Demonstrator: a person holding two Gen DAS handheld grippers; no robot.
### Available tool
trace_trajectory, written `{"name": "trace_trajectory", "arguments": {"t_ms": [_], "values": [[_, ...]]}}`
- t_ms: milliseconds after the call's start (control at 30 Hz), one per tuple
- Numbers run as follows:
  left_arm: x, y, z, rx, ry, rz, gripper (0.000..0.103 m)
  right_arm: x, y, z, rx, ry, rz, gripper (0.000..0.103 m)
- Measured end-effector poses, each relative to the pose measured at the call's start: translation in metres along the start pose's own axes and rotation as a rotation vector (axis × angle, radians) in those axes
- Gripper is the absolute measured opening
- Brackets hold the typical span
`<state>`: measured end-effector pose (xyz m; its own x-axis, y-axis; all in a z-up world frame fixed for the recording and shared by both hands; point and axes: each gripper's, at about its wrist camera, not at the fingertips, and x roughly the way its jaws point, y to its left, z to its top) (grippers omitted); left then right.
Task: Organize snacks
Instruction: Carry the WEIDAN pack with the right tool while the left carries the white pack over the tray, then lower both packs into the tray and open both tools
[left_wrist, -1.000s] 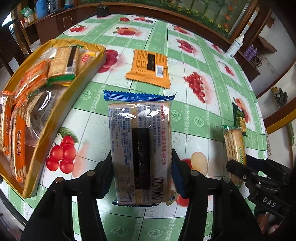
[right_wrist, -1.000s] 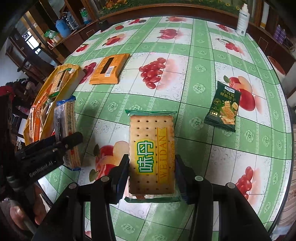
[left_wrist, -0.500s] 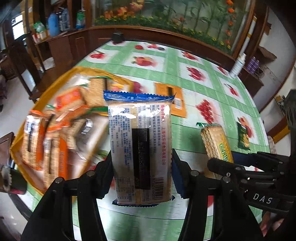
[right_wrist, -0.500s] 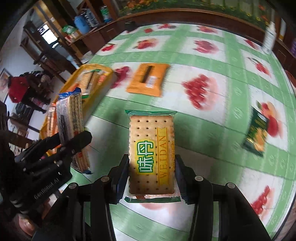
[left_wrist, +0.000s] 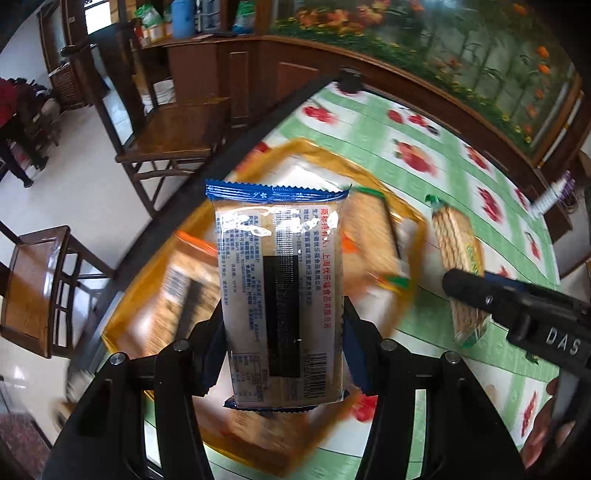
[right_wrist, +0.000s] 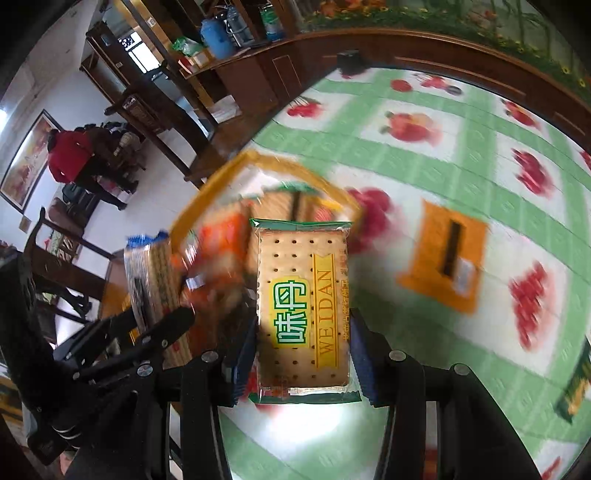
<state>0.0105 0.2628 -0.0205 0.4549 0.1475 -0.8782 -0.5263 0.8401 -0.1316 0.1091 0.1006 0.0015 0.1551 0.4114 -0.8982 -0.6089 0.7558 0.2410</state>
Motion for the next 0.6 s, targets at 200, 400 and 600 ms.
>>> {"name": "trace_trajectory", "arguments": {"t_ms": [200, 400, 600], "values": [[0.01, 0.024, 0.019, -0.046, 0.01, 0.019, 0.054, 0.029, 0.027, 0.04, -0.007, 0.006, 0.025, 0.048], [0.02, 0.032, 0.024, -0.063, 0.04, 0.022, 0.054, 0.051, 0.047, 0.048, -0.023, 0.045, 0.07, 0.048], [0.02, 0.034, 0.028, -0.071, 0.053, 0.019, 0.054, 0.066, 0.05, 0.063, -0.01, 0.063, 0.043, 0.05]]}}
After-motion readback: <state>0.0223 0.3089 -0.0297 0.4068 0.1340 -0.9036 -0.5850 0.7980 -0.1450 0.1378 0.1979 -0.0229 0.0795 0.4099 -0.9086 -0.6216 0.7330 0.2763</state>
